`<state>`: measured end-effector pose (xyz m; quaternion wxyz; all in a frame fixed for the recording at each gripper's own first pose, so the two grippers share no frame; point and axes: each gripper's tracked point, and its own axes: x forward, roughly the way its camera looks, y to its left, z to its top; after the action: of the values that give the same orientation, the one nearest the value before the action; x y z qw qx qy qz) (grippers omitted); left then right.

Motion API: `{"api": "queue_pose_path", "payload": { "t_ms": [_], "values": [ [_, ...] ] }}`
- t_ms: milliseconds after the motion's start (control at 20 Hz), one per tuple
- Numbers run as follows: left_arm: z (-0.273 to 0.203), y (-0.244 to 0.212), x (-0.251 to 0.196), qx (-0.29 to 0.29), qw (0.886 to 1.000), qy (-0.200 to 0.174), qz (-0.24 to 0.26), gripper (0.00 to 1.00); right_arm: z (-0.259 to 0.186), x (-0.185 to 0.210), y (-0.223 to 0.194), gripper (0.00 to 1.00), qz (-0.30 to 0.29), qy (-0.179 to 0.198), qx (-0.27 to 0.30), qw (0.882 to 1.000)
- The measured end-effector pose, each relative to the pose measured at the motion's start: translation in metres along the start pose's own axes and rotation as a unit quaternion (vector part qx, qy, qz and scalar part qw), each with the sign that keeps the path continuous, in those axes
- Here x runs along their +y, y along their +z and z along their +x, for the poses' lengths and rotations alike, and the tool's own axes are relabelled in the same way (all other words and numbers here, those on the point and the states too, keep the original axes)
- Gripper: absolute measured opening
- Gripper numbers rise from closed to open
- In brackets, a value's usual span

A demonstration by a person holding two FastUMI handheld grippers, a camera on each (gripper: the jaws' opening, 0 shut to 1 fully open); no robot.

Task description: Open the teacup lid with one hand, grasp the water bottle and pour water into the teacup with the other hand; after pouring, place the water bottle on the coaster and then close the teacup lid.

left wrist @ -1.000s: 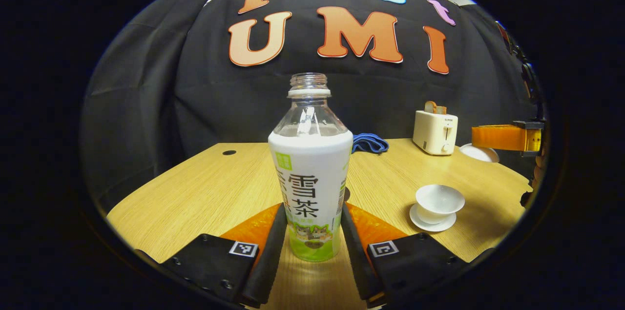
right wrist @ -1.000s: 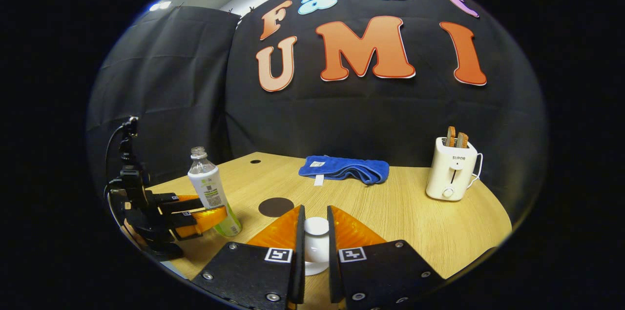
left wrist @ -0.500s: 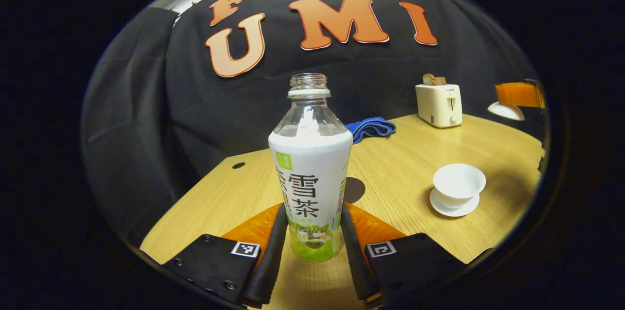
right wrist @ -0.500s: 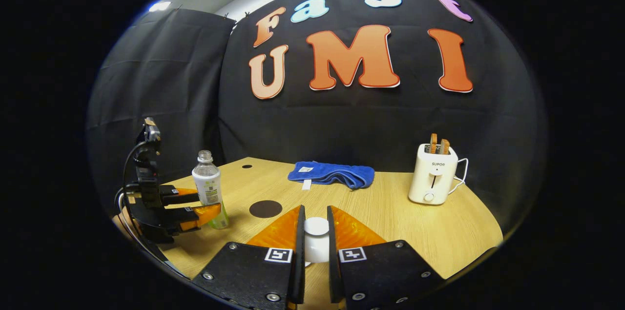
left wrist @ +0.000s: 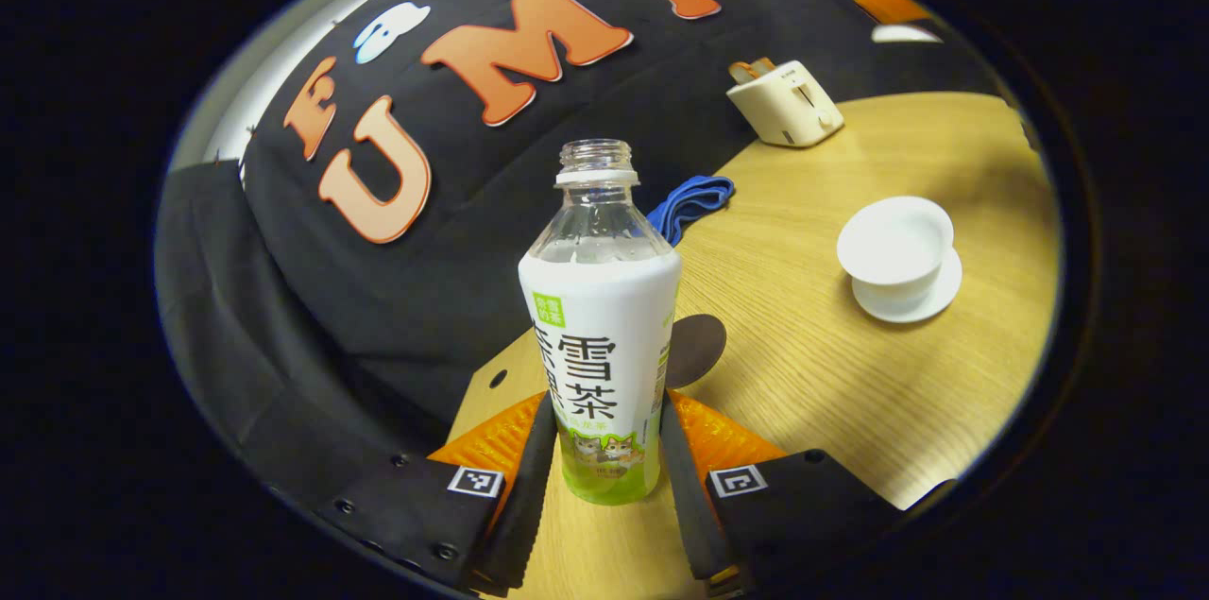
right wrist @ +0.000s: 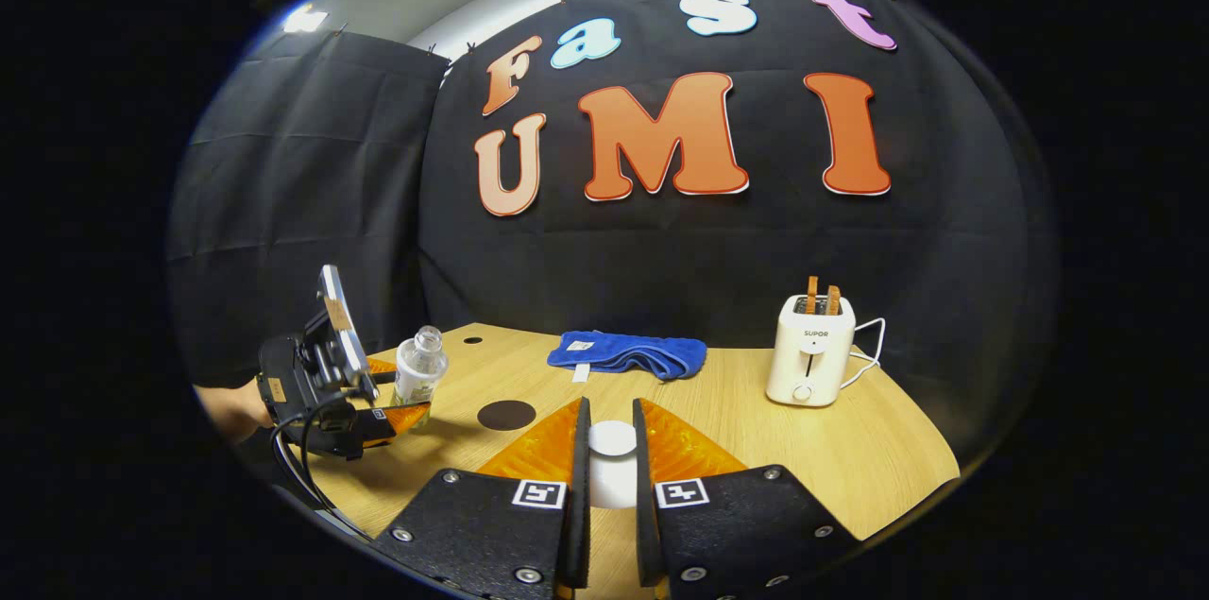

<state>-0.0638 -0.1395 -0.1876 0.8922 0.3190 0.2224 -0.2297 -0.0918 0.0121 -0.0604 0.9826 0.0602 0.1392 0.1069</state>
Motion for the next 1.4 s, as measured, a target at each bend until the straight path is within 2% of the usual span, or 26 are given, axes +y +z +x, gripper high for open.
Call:
{"api": "queue_pose_path", "payload": {
  "t_ms": [300, 600, 750, 850, 950, 1000, 1100, 1150, 1200, 1400],
  "values": [
    [0.002, 0.015, -0.001, -0.006, 0.995, 0.000, 0.102, 0.65, -0.009, -0.009, 0.004, 0.20, 0.012, -0.001, -0.008, 1.000],
    [0.009, 0.025, -0.010, -0.012, 0.979, -0.009, 0.205, 0.63, -0.013, -0.017, -0.002, 0.20, 0.012, -0.006, -0.007, 1.000],
    [0.003, 0.027, -0.016, -0.011, 0.965, -0.019, 0.262, 0.63, -0.016, -0.019, -0.003, 0.20, 0.012, -0.007, -0.007, 1.000],
    [0.005, 0.026, -0.018, -0.010, 0.958, -0.022, 0.285, 0.67, -0.017, -0.021, -0.003, 0.20, 0.008, -0.010, -0.008, 1.000],
    [0.003, 0.029, -0.020, -0.012, 0.951, -0.020, 0.308, 0.63, -0.017, -0.026, -0.006, 0.20, 0.003, -0.017, -0.007, 1.000],
    [0.003, 0.030, -0.020, -0.014, 0.948, -0.018, 0.318, 0.67, -0.017, -0.028, -0.008, 0.20, 0.001, -0.021, -0.006, 1.000],
    [0.001, 0.036, -0.020, -0.017, 0.940, -0.014, 0.342, 0.65, -0.017, -0.028, -0.010, 0.20, 0.002, -0.020, -0.005, 1.000],
    [0.001, 0.037, -0.021, -0.018, 0.936, -0.013, 0.352, 0.67, -0.017, -0.029, -0.011, 0.20, 0.003, -0.019, -0.003, 1.000],
    [0.002, 0.038, -0.022, -0.019, 0.932, -0.013, 0.362, 0.63, -0.017, -0.030, -0.011, 0.20, 0.002, -0.020, -0.004, 1.000],
    [0.001, 0.040, -0.020, -0.015, 0.917, -0.013, 0.399, 0.65, -0.018, -0.033, -0.014, 0.20, 0.003, -0.022, -0.003, 1.000]
  ]
}}
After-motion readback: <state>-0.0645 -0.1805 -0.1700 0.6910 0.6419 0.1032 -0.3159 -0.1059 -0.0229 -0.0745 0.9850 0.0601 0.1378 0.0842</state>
